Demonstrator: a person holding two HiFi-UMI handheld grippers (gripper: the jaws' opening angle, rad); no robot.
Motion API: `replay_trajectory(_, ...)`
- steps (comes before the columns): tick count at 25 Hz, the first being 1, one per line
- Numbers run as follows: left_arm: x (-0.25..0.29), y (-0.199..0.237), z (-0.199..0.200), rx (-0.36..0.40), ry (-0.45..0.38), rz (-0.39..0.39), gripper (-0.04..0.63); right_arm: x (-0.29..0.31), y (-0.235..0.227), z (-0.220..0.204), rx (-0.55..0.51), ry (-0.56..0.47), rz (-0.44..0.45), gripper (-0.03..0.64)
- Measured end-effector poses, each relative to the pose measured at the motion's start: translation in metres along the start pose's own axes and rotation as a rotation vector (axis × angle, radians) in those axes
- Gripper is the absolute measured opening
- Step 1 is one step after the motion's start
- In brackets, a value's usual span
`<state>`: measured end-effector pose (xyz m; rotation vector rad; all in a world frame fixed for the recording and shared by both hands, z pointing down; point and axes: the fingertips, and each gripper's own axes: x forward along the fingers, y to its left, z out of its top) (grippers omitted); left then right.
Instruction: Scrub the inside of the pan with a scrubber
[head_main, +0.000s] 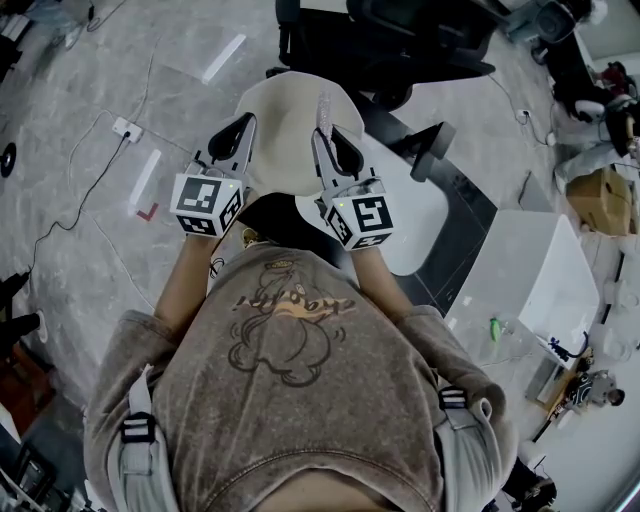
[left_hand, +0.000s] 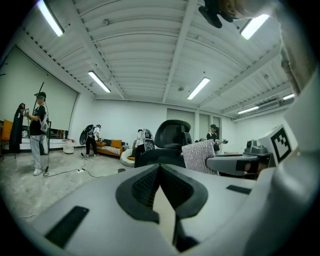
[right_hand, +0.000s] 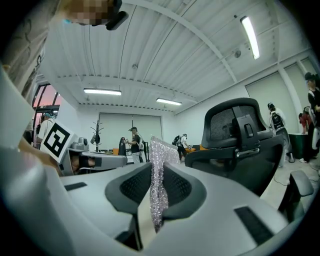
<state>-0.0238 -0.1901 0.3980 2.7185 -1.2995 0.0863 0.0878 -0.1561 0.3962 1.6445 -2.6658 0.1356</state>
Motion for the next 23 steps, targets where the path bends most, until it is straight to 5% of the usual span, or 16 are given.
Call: replay_trajectory(23, 0.000, -0.002, -0.011, -0.021, 0.040, 0.016, 0.018, -0.003, 0.003, -0.001, -0.010, 0.014, 0.007, 0.083)
